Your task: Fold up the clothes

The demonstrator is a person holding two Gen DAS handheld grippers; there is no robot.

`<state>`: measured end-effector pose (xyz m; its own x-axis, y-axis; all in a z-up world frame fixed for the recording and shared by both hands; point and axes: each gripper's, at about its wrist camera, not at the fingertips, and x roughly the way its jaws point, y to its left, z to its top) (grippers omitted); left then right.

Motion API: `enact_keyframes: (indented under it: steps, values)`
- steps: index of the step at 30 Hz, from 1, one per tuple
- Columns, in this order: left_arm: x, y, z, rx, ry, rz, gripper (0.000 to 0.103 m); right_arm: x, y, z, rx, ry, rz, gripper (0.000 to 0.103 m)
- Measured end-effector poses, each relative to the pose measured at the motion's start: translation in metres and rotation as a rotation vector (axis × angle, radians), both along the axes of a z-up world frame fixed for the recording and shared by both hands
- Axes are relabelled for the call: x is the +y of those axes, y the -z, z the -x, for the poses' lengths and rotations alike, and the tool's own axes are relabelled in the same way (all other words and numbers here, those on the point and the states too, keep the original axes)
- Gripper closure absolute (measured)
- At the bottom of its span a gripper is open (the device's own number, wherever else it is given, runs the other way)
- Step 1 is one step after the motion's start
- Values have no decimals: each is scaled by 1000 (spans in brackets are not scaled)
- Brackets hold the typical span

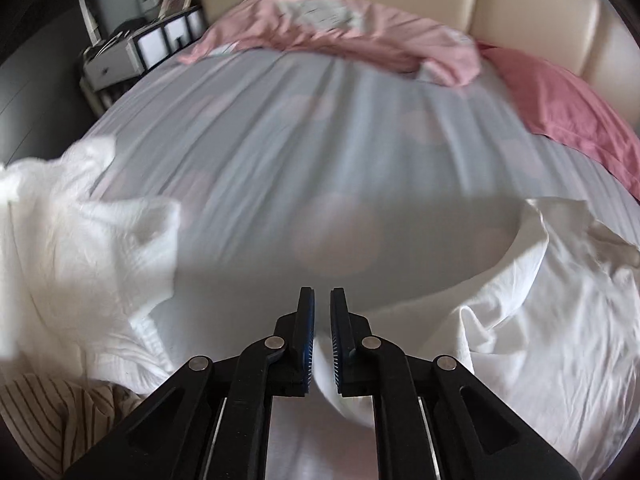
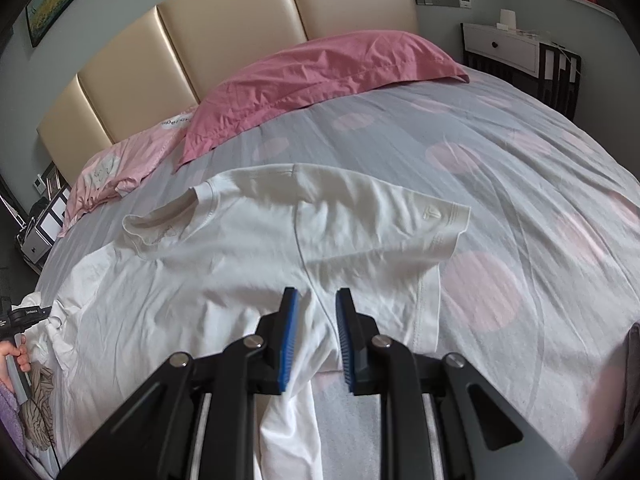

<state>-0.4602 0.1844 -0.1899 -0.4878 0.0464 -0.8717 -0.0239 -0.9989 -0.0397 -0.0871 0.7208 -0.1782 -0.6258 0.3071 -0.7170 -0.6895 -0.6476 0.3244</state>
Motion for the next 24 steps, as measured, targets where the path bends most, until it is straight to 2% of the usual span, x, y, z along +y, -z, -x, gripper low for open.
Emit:
enact_keyframes:
  steps: [1, 3, 5, 7, 10, 14, 16, 18, 20, 21, 24]
  values:
    - [1, -1, -3, 5, 6, -17, 94, 2, 2, 1, -7, 0, 2, 84]
    - [12, -8, -13, 30, 60, -65, 84, 7, 5, 1, -21, 6, 4, 84]
    - [30, -13, -23, 47, 134, -101, 80, 15, 8, 0, -27, 19, 16, 84]
    - [50, -14, -31, 55, 212, -127, 80, 25, 12, -5, -29, 46, 33, 84]
    - [75, -4, -25, 27, 272, -123, 80, 43, 18, -13, -34, 91, 64, 84]
    - [90, 18, 1, -25, 233, -96, 80, 61, 33, -21, -16, 111, 160, 84]
    - [87, 28, 17, -52, 170, -73, 80, 65, 41, -24, -60, 149, 171, 84]
    - [79, 26, 28, -47, 111, -80, 79, 70, 49, -27, -123, 199, 165, 84]
    - [75, 14, 33, -19, 68, -71, 80, 72, 45, -32, -102, 212, 161, 84]
    - [75, 9, 34, -8, 67, -72, 80, 71, 40, -32, -85, 206, 152, 83]
    - [96, -9, 28, 5, 184, -103, 80, 55, 16, -9, -59, 69, 66, 82]
